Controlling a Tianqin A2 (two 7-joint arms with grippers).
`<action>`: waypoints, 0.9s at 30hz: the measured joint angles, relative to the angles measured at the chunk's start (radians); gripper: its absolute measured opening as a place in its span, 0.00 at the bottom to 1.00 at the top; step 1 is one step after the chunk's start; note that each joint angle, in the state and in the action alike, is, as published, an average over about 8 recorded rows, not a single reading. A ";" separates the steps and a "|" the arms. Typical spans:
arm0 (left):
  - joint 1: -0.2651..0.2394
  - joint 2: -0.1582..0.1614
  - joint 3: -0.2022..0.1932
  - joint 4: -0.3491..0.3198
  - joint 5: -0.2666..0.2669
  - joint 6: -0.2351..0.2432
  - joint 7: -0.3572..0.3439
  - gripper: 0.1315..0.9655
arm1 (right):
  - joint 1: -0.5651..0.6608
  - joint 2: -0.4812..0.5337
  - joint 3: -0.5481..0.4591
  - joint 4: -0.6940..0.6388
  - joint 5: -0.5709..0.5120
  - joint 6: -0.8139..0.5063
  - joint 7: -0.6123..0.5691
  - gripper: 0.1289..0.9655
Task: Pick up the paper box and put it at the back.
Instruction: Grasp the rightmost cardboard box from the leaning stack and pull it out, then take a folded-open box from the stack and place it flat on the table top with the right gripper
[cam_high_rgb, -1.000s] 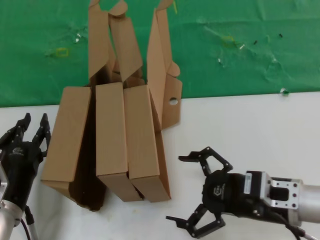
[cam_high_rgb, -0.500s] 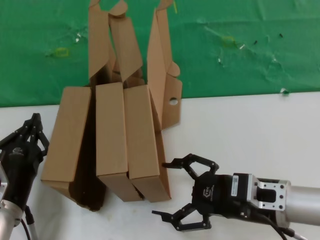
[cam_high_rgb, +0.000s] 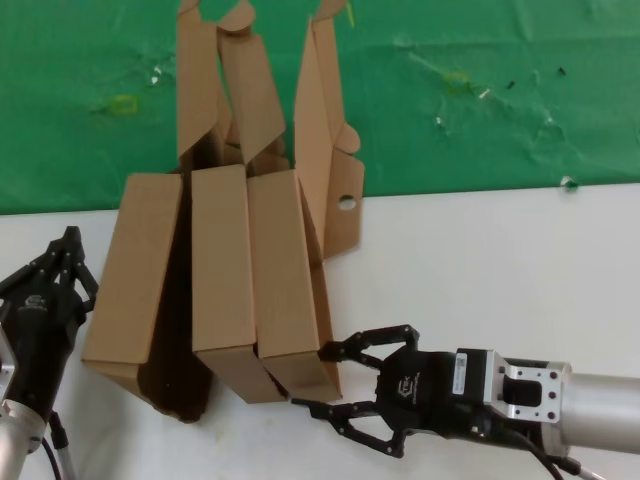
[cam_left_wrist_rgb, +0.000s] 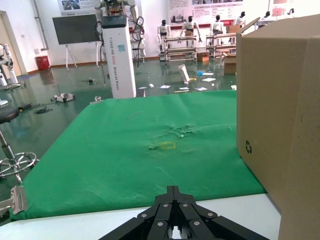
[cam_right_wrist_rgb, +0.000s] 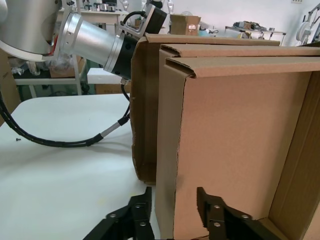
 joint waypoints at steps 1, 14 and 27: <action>0.000 0.000 0.000 0.000 0.000 0.000 0.000 0.01 | 0.000 0.000 0.000 0.000 0.000 0.000 0.000 0.36; 0.000 0.000 0.000 0.000 0.000 0.000 0.000 0.01 | -0.017 0.018 0.005 0.031 -0.004 0.009 -0.010 0.14; 0.000 0.000 0.000 0.000 0.000 0.000 0.000 0.01 | -0.053 0.119 0.049 0.181 -0.055 0.046 0.076 0.03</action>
